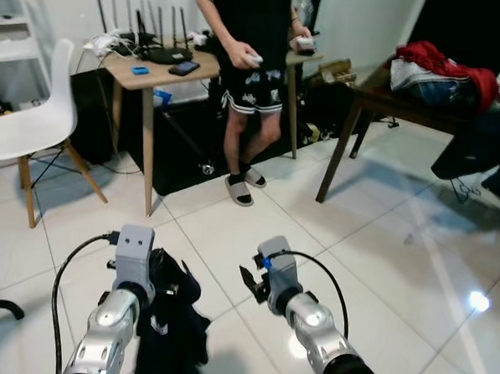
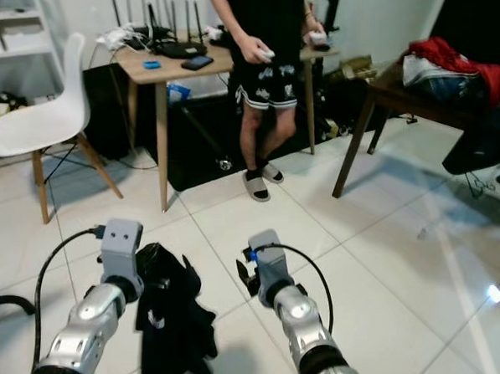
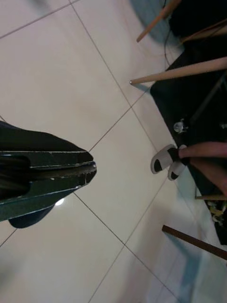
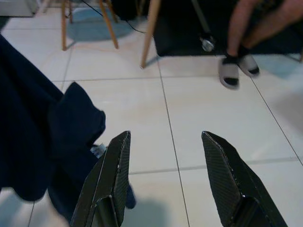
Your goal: Hang hanger
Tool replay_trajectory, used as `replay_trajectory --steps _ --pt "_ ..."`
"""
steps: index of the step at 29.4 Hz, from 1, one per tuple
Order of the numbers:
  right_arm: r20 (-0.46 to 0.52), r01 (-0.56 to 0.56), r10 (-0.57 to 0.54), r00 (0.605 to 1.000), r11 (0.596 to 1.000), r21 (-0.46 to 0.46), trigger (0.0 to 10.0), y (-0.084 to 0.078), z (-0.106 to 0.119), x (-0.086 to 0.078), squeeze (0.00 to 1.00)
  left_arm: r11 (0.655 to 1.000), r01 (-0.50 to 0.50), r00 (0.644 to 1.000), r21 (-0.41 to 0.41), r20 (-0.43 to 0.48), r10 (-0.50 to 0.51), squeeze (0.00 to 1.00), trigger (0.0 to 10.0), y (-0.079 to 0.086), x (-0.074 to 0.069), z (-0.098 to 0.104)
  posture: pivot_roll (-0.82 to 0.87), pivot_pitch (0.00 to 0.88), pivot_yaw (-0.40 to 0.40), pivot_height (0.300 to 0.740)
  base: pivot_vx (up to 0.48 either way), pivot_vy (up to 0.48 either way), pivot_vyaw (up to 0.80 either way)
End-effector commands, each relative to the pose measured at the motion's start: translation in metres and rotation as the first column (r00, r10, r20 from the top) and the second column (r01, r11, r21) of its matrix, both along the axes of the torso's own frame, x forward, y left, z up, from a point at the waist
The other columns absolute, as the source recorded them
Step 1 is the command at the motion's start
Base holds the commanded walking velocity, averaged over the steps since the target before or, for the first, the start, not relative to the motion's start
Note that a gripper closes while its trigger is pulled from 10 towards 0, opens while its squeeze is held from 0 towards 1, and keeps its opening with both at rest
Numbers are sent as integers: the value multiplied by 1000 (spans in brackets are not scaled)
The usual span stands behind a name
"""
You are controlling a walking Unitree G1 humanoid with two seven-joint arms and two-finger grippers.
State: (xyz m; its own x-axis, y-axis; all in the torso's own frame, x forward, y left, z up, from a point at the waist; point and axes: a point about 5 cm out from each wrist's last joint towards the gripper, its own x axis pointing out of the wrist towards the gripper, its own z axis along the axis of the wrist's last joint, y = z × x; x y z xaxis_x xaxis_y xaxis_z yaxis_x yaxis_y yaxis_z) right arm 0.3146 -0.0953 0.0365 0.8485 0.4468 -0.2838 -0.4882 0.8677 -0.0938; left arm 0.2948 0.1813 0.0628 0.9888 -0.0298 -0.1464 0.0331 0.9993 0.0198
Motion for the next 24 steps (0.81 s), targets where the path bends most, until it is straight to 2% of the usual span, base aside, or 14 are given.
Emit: replay_trajectory --steps 1,6,11,17,19,24 --pt "3 0 0 1000 1000 -7 10000 0 -1 0 0 1000 6 1000 21 26 -6 0 10000 1 2 5 122 14 -13 740 0 0 -800" --pt "-9 42 -42 999 999 -3 10000 -2 -4 -1 0 1000 -15 1000 22 -2 16 0 10000 7 -3 -1 131 6 -9 740 0 0 -800" --pt "-39 102 -103 994 995 -10 10000 -12 -10 -2 0 998 -65 997 9 -27 66 0 10000 13 -3 -4 154 10 -44 740 0 0 -800" --pt "-59 142 -143 988 990 -18 10000 -17 -14 -3 0 996 -89 995 -10 -41 88 0 10000 14 -4 -7 157 0 -52 740 0 0 -800" --pt "-75 193 -192 979 981 7 10000 -22 -15 -3 0 988 -149 987 -38 -74 146 0 10000 17 -7 -14 165 1 -41 740 0 0 -800" --pt "-83 213 -210 974 977 23 10000 -23 -16 -4 0 982 -182 979 -40 -101 177 0 10000 20 -11 -19 171 0 -46 740 0 0 -800"
